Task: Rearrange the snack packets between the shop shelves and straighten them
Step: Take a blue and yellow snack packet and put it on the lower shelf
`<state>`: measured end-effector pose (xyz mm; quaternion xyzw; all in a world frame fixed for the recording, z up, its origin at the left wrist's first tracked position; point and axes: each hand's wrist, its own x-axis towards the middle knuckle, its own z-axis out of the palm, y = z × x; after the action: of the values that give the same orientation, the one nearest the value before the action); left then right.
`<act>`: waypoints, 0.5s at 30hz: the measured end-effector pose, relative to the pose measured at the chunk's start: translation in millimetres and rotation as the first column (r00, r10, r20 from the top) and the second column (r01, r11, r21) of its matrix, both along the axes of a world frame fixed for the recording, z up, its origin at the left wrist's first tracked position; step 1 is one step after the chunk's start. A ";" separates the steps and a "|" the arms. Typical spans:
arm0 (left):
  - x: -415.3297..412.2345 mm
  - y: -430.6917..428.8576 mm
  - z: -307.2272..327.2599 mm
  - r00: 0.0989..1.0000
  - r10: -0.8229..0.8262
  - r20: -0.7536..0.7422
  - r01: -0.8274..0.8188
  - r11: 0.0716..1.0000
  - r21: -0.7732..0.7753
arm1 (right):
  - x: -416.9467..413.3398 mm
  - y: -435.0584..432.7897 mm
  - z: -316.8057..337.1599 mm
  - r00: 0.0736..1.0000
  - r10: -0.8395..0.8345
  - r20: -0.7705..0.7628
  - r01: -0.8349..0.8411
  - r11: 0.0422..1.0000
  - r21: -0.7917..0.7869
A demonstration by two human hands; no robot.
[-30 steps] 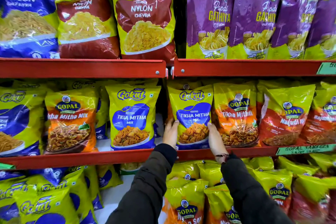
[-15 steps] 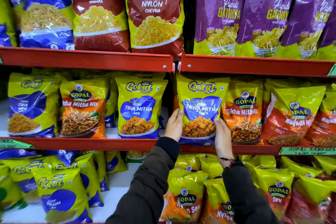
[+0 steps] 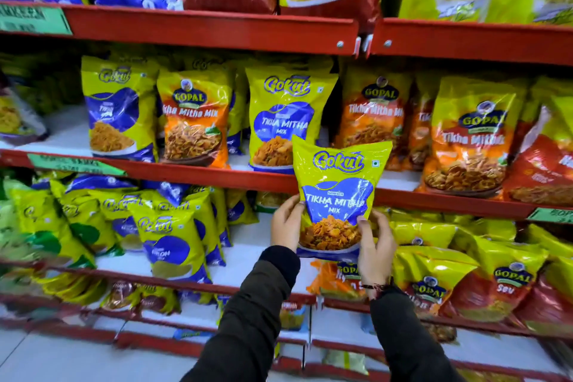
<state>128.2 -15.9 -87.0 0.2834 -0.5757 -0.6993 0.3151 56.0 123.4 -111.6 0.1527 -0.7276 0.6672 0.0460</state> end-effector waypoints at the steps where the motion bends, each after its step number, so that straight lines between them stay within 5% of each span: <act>1: 10.8 -8.7 -10.1 0.999 0.005 0.035 -0.006 1.000 0.011 | 8.2 -7.8 -10.0 1.000 0.020 0.005 -0.020 0.999 0.041; 15: 80.8 -119.4 -160.3 0.912 0.027 0.410 -0.085 0.989 0.123 | 73.8 -101.6 -136.9 0.937 0.172 0.305 -0.254 0.933 0.253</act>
<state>209.0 -135.3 -247.3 0.4603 -0.5705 -0.6537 0.1879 129.8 21.9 -248.5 0.1415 -0.7951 0.5696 -0.1528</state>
